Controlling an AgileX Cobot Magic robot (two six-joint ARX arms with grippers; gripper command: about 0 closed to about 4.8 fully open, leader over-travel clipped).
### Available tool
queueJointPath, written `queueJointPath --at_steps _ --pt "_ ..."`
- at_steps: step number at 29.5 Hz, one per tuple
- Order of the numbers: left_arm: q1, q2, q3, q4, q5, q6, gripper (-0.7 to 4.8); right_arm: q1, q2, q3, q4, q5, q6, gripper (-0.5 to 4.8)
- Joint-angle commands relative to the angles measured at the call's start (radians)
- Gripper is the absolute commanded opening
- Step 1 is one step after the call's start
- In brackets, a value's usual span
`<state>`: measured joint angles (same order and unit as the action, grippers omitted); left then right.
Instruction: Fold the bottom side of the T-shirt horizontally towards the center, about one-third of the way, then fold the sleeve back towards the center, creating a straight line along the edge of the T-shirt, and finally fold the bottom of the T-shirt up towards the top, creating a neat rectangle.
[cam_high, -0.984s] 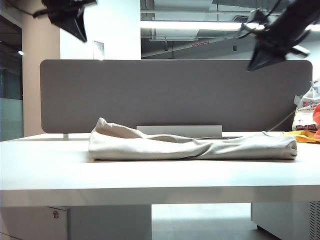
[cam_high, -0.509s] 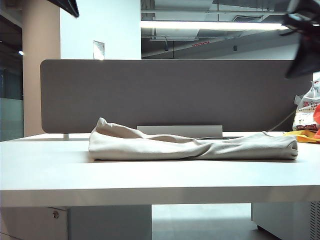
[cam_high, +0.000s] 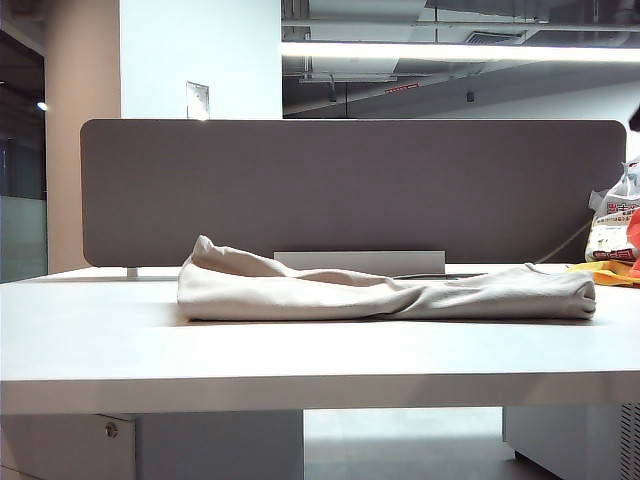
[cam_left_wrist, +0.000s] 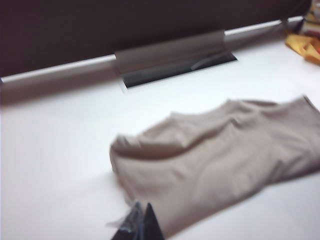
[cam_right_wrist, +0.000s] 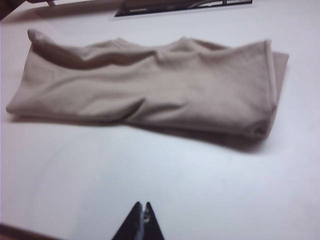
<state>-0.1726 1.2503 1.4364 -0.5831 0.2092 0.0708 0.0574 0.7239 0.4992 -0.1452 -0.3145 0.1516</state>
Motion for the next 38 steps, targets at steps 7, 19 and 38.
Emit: queueJointPath --at_steps 7,19,38 --pt "0.0 -0.414 -0.459 0.2 -0.032 -0.085 -0.06 -0.001 -0.157 -0.129 0.008 0.009 -0.002 -0.02" --pt "0.001 -0.965 -0.961 0.225 -0.137 -0.172 -0.05 -0.001 -0.279 -0.273 0.031 0.068 0.01 -0.02" --pt "0.002 -1.236 -1.291 0.16 -0.115 -0.315 -0.05 0.0 -0.323 -0.393 0.034 0.138 0.035 -0.01"
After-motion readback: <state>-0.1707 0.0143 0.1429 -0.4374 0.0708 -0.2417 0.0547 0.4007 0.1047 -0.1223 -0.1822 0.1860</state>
